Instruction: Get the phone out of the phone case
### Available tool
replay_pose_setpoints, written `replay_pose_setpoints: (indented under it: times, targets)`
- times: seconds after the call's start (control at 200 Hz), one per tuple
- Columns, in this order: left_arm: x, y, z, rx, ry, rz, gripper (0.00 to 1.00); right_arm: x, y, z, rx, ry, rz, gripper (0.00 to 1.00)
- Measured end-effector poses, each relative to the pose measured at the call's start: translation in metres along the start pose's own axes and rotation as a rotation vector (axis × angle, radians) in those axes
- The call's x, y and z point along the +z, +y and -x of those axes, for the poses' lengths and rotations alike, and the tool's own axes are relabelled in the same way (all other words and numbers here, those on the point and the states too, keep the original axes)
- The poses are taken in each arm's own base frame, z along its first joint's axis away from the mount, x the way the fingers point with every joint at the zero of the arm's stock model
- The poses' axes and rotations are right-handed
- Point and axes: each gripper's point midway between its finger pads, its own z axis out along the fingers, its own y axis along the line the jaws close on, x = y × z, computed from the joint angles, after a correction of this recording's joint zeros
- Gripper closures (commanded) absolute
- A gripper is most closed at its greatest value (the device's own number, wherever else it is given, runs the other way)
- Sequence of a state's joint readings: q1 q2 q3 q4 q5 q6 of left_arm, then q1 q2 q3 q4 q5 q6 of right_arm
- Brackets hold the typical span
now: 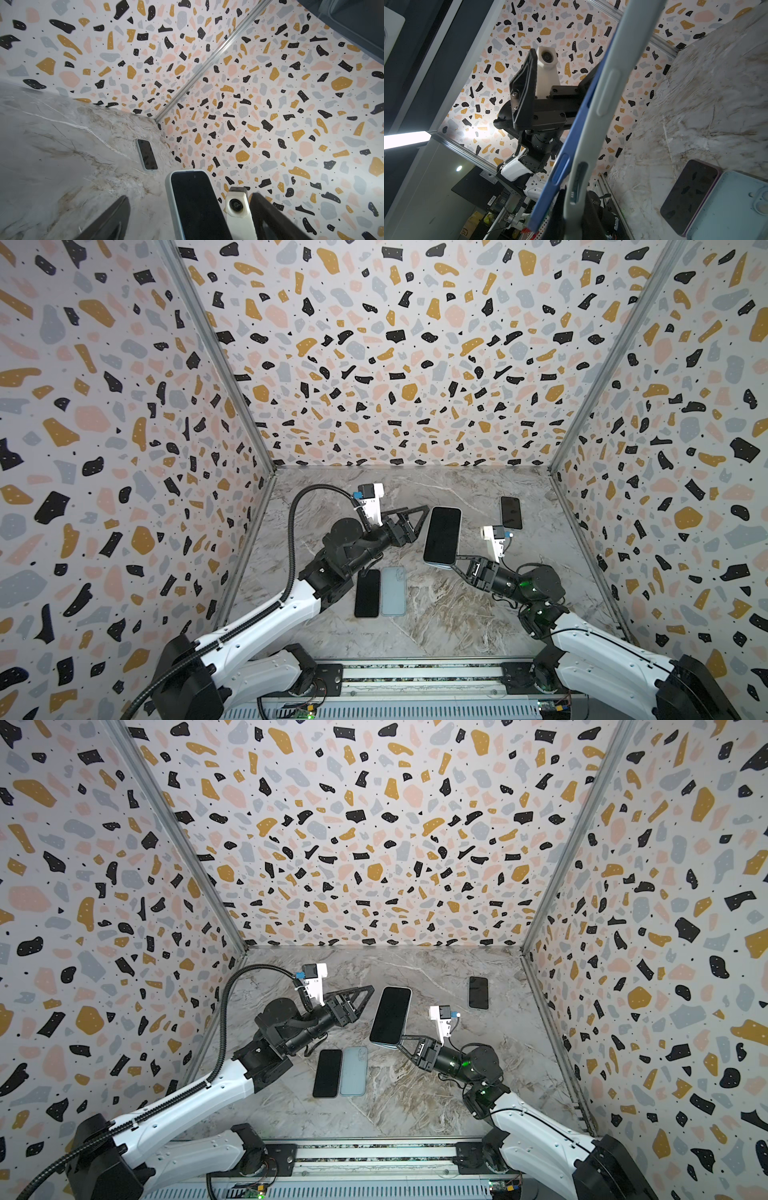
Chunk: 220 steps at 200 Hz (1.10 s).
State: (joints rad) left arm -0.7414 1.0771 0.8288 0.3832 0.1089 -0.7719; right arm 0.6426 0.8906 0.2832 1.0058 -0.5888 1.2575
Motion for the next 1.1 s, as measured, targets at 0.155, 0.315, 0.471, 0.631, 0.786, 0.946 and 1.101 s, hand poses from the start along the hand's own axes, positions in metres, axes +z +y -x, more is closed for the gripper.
replay_pose_setpoints:
  times: [0.155,0.315,0.471,0.631,0.786,0.946,1.101]
  targets:
    - [-0.013,-0.028,0.018,0.214,-0.021,0.029,0.01,-0.003,-0.003,0.002,0.006,-0.005,-0.022,1.0]
    - [-0.025,-0.068,0.019,0.458,-0.026,0.034,0.01,-0.005,-0.008,0.001,0.015,-0.003,-0.045,1.0]
    - [-0.037,-0.095,-0.012,0.751,0.016,0.051,0.03,-0.006,-0.014,0.0,0.029,0.002,-0.068,1.0]
    - [-0.053,-0.111,-0.069,1.124,0.088,0.004,0.04,-0.007,-0.016,-0.001,0.034,0.006,-0.077,1.0]
    - [-0.055,-0.097,-0.106,1.414,0.171,0.009,0.06,-0.007,-0.014,0.001,0.029,0.002,-0.072,1.0]
    - [-0.052,-0.089,-0.106,1.546,0.188,0.054,0.09,-0.008,-0.013,0.001,0.026,0.002,-0.069,1.0]
    - [-0.049,-0.083,-0.107,1.616,0.206,0.093,0.15,-0.008,-0.012,0.001,0.025,0.003,-0.067,1.0]
